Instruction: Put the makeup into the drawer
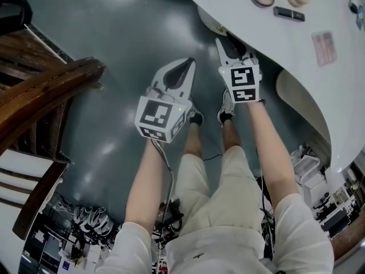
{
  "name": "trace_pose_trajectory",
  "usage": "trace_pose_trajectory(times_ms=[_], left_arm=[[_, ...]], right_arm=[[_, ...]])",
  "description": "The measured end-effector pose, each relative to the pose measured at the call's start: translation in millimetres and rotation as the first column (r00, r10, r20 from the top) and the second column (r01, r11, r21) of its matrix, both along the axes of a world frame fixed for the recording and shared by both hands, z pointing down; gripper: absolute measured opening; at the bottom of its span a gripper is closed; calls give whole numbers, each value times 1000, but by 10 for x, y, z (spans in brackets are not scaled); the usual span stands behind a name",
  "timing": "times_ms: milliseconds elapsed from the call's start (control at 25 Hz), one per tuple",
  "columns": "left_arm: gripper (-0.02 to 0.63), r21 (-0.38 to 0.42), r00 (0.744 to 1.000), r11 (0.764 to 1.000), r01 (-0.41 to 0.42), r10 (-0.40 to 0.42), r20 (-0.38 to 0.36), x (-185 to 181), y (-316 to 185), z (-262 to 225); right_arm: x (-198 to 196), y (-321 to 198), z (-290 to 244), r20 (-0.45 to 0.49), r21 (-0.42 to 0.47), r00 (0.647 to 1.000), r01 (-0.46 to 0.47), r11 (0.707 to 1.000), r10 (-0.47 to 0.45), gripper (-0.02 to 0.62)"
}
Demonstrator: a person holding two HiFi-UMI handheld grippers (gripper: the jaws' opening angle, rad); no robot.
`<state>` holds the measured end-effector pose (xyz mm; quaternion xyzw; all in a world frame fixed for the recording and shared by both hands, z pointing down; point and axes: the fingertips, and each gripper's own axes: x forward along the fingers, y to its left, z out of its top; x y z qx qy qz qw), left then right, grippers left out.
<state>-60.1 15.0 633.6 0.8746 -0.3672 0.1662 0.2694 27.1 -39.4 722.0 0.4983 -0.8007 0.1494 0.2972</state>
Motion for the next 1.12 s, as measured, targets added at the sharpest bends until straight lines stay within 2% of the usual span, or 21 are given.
trace_pose_trajectory(times_ms=[320, 560, 1120], left_arm=[[8, -3, 1000, 1000, 8, -8, 13, -141, -9, 8], [8, -12, 1000, 1000, 20, -19, 15, -196, 9, 33], [8, 6, 999, 999, 50, -50, 14, -320, -54, -53]], right_arm=[[-37, -57, 77, -27, -22, 999, 43, 999, -44, 103], [-47, -76, 119, -37, -27, 998, 42, 999, -43, 103], [-209, 112, 106, -16, -60, 998, 55, 997, -56, 100]])
